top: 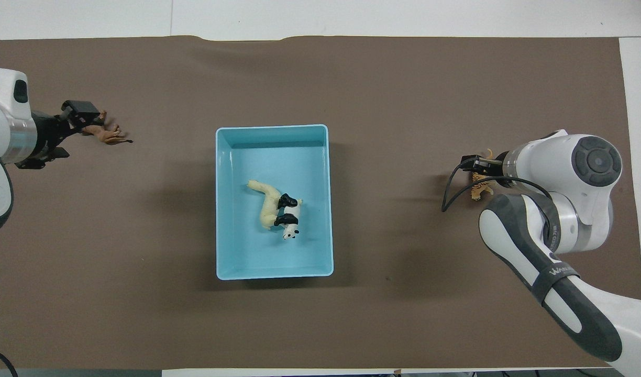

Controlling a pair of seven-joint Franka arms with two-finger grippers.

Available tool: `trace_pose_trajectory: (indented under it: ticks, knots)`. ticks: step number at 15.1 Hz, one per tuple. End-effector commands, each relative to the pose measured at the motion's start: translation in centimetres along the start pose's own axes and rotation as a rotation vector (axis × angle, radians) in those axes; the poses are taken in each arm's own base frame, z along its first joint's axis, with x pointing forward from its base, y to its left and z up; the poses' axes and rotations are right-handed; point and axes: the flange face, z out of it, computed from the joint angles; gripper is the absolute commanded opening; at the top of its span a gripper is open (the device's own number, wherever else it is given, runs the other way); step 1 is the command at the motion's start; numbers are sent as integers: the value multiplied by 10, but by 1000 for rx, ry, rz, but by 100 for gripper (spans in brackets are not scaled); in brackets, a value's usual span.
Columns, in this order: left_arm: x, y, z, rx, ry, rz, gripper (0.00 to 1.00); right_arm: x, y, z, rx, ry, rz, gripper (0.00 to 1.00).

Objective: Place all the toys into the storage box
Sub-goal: 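Grasp the tan tiger with the right gripper while the left grasps the brown horse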

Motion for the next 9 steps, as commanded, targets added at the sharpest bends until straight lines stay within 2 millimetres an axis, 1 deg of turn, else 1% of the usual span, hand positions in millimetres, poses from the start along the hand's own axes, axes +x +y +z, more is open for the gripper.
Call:
trace_pose_trajectory:
  ticks: [1, 2, 3, 4, 5, 6, 7, 8, 9]
  knots:
    - [20, -7, 43, -33, 56, -25, 100, -3, 4, 7, 12, 24, -9, 100]
    - [24, -10, 44, -25, 73, 15, 100, -3, 2, 14, 15, 30, -7, 100]
    - [31, -17, 53, -9, 97, 78, 100, -3, 1, 18, 16, 29, -7, 100]
    - [42, -28, 62, -18, 134, 80, 100, -3, 1, 21, 16, 28, -7, 100]
    - [47, -30, 70, -33, 160, 77, 100, -3, 2, 22, 15, 27, -4, 100]
    - [51, -30, 81, -39, 166, 74, 100, -3, 5, 29, 14, 24, -2, 100]
    - [57, -28, 91, -43, 163, 65, 100, -1, 9, 37, 17, 34, 4, 97]
    - [61, -26, 103, -41, 153, 55, 100, 0, 9, 38, 19, 38, 7, 84]
    - [61, -28, 114, -39, 141, 19, 100, 0, 6, 37, 20, 33, 19, 60]
